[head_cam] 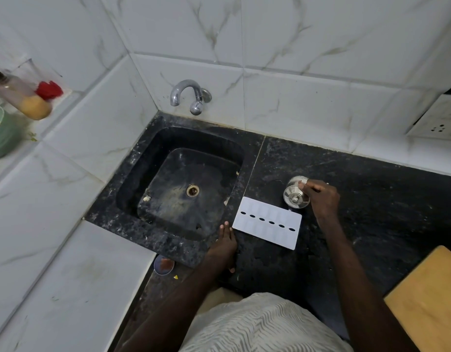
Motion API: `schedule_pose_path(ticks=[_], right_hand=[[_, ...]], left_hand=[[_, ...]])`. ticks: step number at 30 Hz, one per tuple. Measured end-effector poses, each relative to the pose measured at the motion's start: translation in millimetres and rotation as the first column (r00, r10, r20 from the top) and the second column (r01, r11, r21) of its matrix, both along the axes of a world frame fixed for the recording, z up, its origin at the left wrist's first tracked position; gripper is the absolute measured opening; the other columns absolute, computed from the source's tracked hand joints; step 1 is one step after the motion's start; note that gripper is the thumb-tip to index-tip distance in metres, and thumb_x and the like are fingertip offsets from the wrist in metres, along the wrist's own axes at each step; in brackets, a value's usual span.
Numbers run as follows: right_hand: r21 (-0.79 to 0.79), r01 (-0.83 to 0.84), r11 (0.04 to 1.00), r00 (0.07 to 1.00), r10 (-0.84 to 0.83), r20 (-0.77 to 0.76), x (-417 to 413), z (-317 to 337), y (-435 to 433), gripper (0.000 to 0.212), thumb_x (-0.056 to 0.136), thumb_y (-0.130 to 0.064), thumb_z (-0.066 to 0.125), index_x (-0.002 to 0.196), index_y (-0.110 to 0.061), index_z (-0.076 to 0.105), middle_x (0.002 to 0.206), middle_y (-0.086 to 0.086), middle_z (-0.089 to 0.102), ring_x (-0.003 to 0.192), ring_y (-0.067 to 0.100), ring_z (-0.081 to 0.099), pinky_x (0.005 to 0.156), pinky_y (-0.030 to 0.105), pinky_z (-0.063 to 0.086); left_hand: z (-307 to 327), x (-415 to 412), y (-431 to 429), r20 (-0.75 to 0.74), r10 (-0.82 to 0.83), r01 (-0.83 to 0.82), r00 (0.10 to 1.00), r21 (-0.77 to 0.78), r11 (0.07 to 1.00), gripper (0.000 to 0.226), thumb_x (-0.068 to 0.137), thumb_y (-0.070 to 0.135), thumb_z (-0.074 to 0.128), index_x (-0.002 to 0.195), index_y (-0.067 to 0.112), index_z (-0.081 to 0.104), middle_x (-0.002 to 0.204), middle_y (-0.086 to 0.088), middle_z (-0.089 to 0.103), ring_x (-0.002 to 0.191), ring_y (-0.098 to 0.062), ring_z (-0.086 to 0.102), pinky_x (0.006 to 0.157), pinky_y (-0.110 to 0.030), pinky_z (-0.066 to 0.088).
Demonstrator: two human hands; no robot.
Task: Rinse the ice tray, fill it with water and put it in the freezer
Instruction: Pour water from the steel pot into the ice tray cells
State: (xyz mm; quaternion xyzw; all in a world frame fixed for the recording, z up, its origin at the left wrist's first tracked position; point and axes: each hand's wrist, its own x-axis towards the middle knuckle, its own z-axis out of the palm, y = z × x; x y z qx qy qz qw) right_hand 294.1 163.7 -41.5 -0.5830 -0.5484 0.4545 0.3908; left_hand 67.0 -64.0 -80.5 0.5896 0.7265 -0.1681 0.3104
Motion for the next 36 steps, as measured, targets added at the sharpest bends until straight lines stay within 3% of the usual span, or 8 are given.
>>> schedule_pose_path(ticks=[9,16,21,28,32,36], right_hand=[[0.021,-0.068,0.997,0.998,0.068,0.01,-8.5,0.7,-7.8,0.02,0.078,-0.007,0.087,0.097,-0.009,0.081,0.095,0.007,0.077,0.084,0.022,0.072,0.082,0.041,0.06],[-0.001,-0.034,0.999,0.999,0.034,0.012,-14.6,3.1,-7.0,0.022,0.079,-0.009,0.086,0.1,-0.008,0.081,0.094,0.003,0.077,0.082,0.017,0.072,0.082,0.037,0.06],[-0.073,0.047,0.996,0.999,-0.046,0.01,-21.6,-2.9,-1.6,0.022,0.077,-0.011,0.088,0.097,-0.008,0.082,0.094,0.005,0.078,0.086,0.023,0.074,0.083,0.041,0.061],[-0.027,-0.011,1.0,0.999,0.012,0.033,-34.3,-0.3,-9.4,0.022,0.078,-0.008,0.087,0.099,-0.004,0.081,0.097,0.008,0.077,0.082,0.017,0.07,0.079,0.031,0.057],[0.005,-0.055,0.998,0.997,0.055,0.052,-38.2,-3.3,-11.7,0.02,0.078,-0.009,0.087,0.097,-0.006,0.081,0.096,0.004,0.077,0.085,0.018,0.072,0.08,0.033,0.057],[0.015,-0.085,0.996,0.996,0.084,0.041,-41.7,0.2,-13.9,0.019,0.079,-0.007,0.085,0.098,-0.005,0.081,0.095,0.002,0.075,0.086,0.015,0.07,0.076,0.017,0.054]], left_hand=[[-0.5,0.6,0.0,0.01,0.014,-0.014,1.0,-0.008,1.0,0.139,0.07,0.017,0.093,0.158,-0.008,-0.012,0.165,-0.027,-0.023,0.157,-0.042,-0.013,0.125,-0.056,0.023],[2.5,0.3,0.5,0.009,0.008,-0.008,1.0,-0.01,1.0,0.141,0.069,0.018,0.094,0.157,-0.009,-0.012,0.165,-0.027,-0.023,0.157,-0.043,-0.012,0.125,-0.056,0.023],[3.8,-1.0,-0.2,0.01,0.001,-0.001,1.0,-0.014,1.0,0.142,0.068,0.018,0.094,0.157,-0.009,-0.013,0.165,-0.028,-0.023,0.157,-0.043,-0.012,0.126,-0.056,0.022],[6.2,0.6,1.6,0.011,0.011,-0.011,1.0,-0.023,1.0,0.143,0.067,0.019,0.095,0.157,-0.009,-0.013,0.166,-0.026,-0.023,0.157,-0.042,-0.012,0.126,-0.056,0.022],[8.5,1.3,1.5,0.01,0.021,-0.021,1.0,-0.021,1.0,0.142,0.068,0.018,0.094,0.158,-0.009,-0.012,0.166,-0.026,-0.023,0.157,-0.041,-0.012,0.127,-0.054,0.02],[8.6,2.0,2.7,0.012,0.031,-0.031,0.999,-0.026,0.999,0.142,0.067,0.018,0.095,0.158,-0.009,-0.012,0.166,-0.025,-0.024,0.157,-0.04,-0.012,0.127,-0.054,0.02]])
